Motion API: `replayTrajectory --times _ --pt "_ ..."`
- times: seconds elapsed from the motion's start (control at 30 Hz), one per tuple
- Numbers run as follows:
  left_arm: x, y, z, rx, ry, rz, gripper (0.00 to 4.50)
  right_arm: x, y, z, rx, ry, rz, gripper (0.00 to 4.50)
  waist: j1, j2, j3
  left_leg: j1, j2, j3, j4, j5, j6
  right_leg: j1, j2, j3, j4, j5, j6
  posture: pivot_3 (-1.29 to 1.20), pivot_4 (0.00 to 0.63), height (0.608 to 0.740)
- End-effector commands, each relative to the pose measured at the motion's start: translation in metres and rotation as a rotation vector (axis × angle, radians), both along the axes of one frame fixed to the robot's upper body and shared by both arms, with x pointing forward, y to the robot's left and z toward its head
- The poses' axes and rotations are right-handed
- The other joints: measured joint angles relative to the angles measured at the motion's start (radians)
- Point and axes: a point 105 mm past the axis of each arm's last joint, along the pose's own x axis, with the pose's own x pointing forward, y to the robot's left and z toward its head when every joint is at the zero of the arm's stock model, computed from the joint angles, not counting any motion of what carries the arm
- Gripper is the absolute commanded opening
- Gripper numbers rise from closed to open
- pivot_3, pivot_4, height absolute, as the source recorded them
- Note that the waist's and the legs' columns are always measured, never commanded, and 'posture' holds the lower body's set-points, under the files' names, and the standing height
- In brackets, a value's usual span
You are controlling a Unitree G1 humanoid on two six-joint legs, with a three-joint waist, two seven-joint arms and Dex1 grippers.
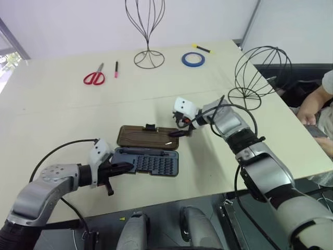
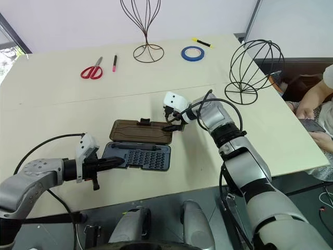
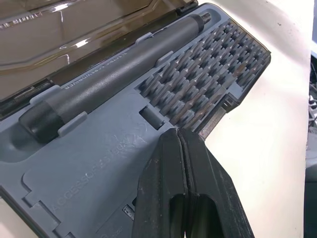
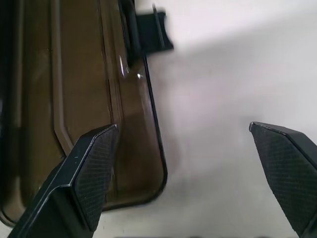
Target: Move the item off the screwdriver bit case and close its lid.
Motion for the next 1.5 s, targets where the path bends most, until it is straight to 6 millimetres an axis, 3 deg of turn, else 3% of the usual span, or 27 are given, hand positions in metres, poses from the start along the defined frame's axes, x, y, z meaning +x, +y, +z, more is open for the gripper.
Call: replayTrajectory --times 0.03,0.37,0.47,0.7,1.1,1.33,1.5 --pt "0.001 -0.002 0.004 0.011 -0.022 -0.002 0.00 0.005 -0.002 0.006 -0.028 -0.047 0.009 4.44 0.000 0.000 0.000 0.000 0.000 0.000 0.000 0.000 0.000 0.000 0.000 0.000 0.000 0.000 0.000 0.00 0.150 0.740" --pt "0.006 0.000 0.002 0.020 -0.035 0.008 0.00 0.007 -0.016 0.004 -0.042 -0.044 -0.019 4.44 0.002 0.000 0.000 0.000 0.000 0.000 0.000 0.000 0.000 0.000 0.000 0.000 0.000 0.000 0.000 0.00 0.150 0.740" --pt "0.007 -0.001 0.001 0.022 -0.038 0.008 0.00 0.006 -0.015 0.003 -0.042 -0.045 -0.010 3.58 0.003 0.000 0.000 0.000 0.000 0.000 0.001 0.000 0.000 0.000 0.000 0.000 0.000 0.000 0.000 0.00 0.150 0.740" --pt "0.006 -0.001 0.001 0.026 -0.044 0.011 0.00 0.001 -0.006 -0.002 -0.041 -0.031 0.022 0.08 0.003 0.000 0.000 0.000 0.000 0.000 0.001 0.000 0.000 0.001 0.000 0.000 0.000 0.000 0.000 0.00 0.150 0.740" --pt "0.009 0.004 0.002 0.037 -0.055 0.043 0.00 -0.005 0.000 -0.004 -0.089 -0.089 0.113 0.08 0.000 0.000 -0.001 0.002 0.000 0.000 0.001 0.000 0.000 0.002 0.000 0.000 0.000 0.000 0.000 0.00 0.150 0.740" --pt "0.026 0.010 0.012 0.007 -0.104 0.122 0.00 0.002 0.001 0.020 -0.169 -0.389 0.186 0.08 0.002 0.000 0.000 0.001 0.000 0.000 0.001 0.000 0.000 0.002 0.000 0.000 0.000 0.000 0.000 0.00 0.150 0.740" --pt "0.044 0.018 0.031 -0.050 -0.142 0.197 0.00 -0.013 0.007 0.042 -0.168 -0.608 0.262 0.08 0.008 -0.001 0.000 -0.001 0.000 -0.001 0.001 0.000 0.000 0.001 0.000 -0.001 0.000 0.000 0.001 0.00 0.150 0.740"
